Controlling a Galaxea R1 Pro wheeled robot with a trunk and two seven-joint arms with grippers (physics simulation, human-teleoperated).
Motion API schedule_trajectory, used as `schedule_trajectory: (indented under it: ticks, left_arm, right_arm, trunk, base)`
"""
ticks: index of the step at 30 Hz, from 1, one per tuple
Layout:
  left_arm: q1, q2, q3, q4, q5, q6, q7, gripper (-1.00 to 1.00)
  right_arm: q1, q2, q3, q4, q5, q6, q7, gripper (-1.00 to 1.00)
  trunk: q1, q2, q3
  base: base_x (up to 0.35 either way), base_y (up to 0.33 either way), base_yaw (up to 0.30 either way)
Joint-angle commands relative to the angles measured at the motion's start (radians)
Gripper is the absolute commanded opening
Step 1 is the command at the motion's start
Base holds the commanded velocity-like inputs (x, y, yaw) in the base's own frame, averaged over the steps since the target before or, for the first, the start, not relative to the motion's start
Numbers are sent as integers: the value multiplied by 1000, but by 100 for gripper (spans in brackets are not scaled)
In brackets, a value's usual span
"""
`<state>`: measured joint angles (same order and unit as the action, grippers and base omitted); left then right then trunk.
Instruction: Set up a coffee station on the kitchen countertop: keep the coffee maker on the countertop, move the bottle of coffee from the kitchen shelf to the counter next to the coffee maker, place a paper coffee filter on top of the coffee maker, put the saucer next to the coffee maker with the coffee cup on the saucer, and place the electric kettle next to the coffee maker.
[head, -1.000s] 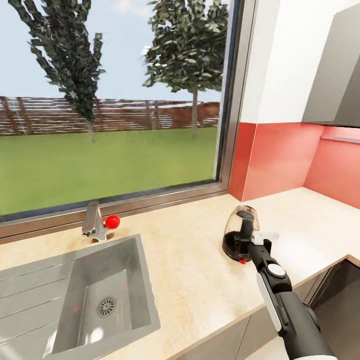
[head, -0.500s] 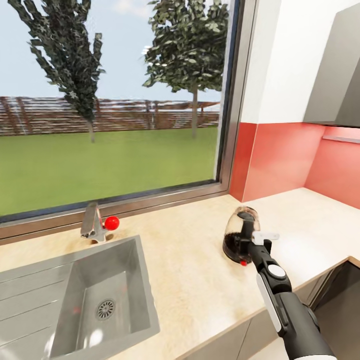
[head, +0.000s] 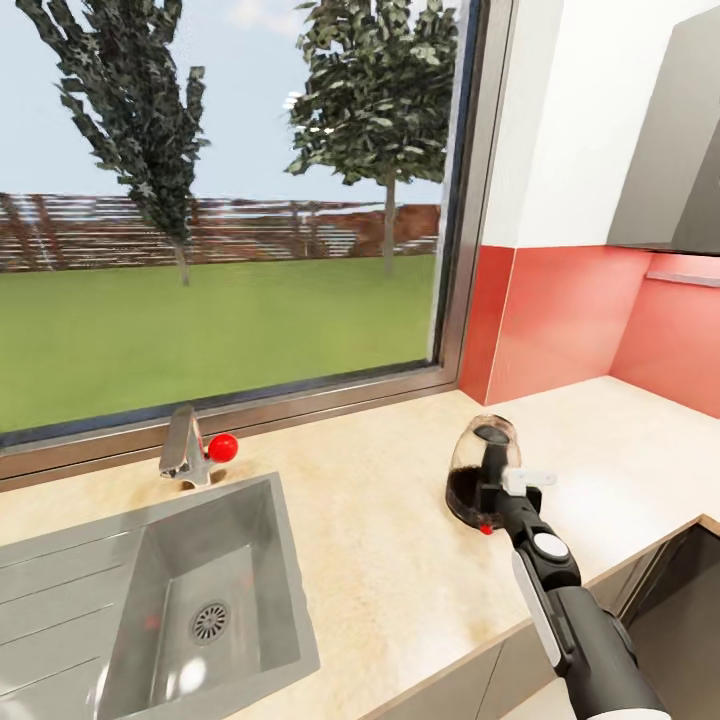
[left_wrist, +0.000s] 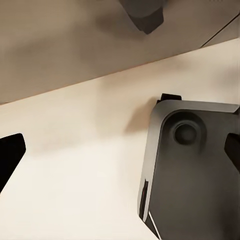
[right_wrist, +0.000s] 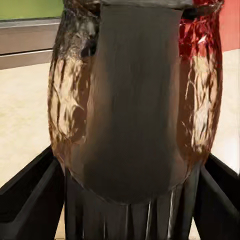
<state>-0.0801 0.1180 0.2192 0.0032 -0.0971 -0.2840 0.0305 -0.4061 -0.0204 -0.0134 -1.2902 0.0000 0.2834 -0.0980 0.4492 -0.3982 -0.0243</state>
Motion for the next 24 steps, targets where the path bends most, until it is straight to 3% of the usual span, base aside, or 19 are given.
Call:
schedule_trajectory:
  ticks: [1,24]
  left_arm:
    - [-1,0,6,1,-10,-4,3,100]
    - [-1,0,7,1,-10,-4,3,100]
  right_arm:
    - [0,0,1,6,-9,5,-3,-100]
    - [0,0,3,6,-10,5,-3,-100]
  trunk:
    - [1,-2,-3]
    - [1,-2,-3]
  base:
    - [0,0,0]
    - [0,0,0]
